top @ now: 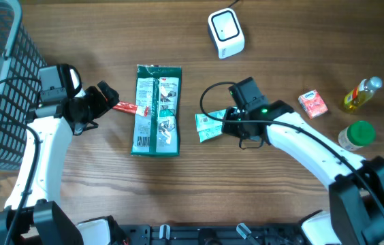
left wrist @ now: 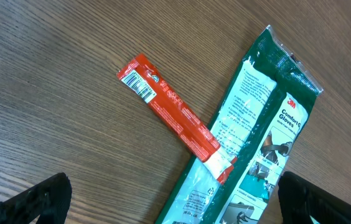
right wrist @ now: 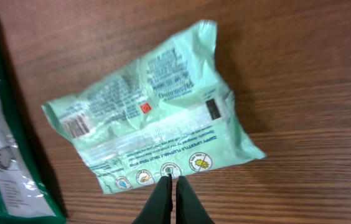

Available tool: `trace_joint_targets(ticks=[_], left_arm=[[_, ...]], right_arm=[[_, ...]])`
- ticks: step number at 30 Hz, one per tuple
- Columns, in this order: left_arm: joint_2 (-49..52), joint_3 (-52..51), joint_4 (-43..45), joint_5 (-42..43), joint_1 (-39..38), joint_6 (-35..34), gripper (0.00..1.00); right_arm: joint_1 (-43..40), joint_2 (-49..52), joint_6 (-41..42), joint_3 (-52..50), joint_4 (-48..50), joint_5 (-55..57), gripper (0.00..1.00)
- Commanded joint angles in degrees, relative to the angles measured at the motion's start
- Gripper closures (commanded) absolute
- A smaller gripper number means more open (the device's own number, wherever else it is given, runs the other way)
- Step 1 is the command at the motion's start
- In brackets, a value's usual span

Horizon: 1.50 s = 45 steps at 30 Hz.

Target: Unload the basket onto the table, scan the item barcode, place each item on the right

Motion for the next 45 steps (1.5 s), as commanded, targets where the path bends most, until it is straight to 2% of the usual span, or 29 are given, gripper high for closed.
trace_joint_targets(ticks=[1, 6, 9, 14, 16, 19, 21, 27, 39, 41, 42, 43, 45], left_arm=[[-0.4, 0.6, 0.2, 0.3, 0.0, -0.3, 0.00], [-0.4, 0.6, 0.2, 0.3, 0.0, -0.3, 0.00], [-0.4, 0.6, 0.2, 0.3, 0.0, -0.3, 0.00], [-0.4, 0.6, 0.2, 0.3, 0.0, -0.3, 0.00], [-0.4, 0.6, 0.2, 0.3, 0.0, -0.3, 0.00], [-0.4, 0.6, 0.2, 0.3, 0.0, -0.3, 0.00], [-0.4, 0.6, 0.2, 0.3, 0.0, -0.3, 0.00], [-0.4, 0.6, 0.2, 0.3, 0.0, -0.3, 0.00], [-0.4, 0.6, 0.2, 0.3, 0.0, -0.3, 0.00], [-0.4, 0.6, 0.2, 0.3, 0.0, -0.3, 0.00], [-0.4, 0.6, 0.2, 0.3, 0.0, -0.3, 0.00], [-0.4, 0.6, 0.2, 0.3, 0.0, -0.3, 0.00], [-0.4, 0.6, 0.2, 0.3, 0.0, -0.3, 0.00]], right_arm=[[0.4, 3.8, -0.3, -0.6, 1.7, -0.4, 0.95], [0.4, 9.3, 1.1, -0.6, 2.3, -0.6, 0.94], [0.3, 8.8, 0.9, -0.4, 2.1, -3.9, 0.92], [-2.2, 5.8, -6.5, 4.7, -0.9, -12.0, 0.87], [-4.0, 3.5, -8.9, 6.2, -1.8, -12.0, 0.81], [-7.0, 1.5, -12.3, 6.3, -3.3, -11.9, 0.61], [-9.3, 1.6, -15.7, 6.2, -4.7, -11.5, 0.58], [-11.6, 3.1, -18.5, 4.2, -2.6, -9.8, 0.58], [-11.6, 14.4, -18.6, 3.7, 2.1, -16.9, 0.60], [-11.6, 14.6, -18.7, 3.7, 2.2, -16.9, 0.64], [-11.6, 14.5, -18.5, 3.7, 2.6, -16.9, 0.71], [-11.6, 14.3, -18.4, 3.7, 3.1, -17.9, 0.73], [-11.6, 13.3, -18.5, 4.3, 3.7, -20.8, 0.72]])
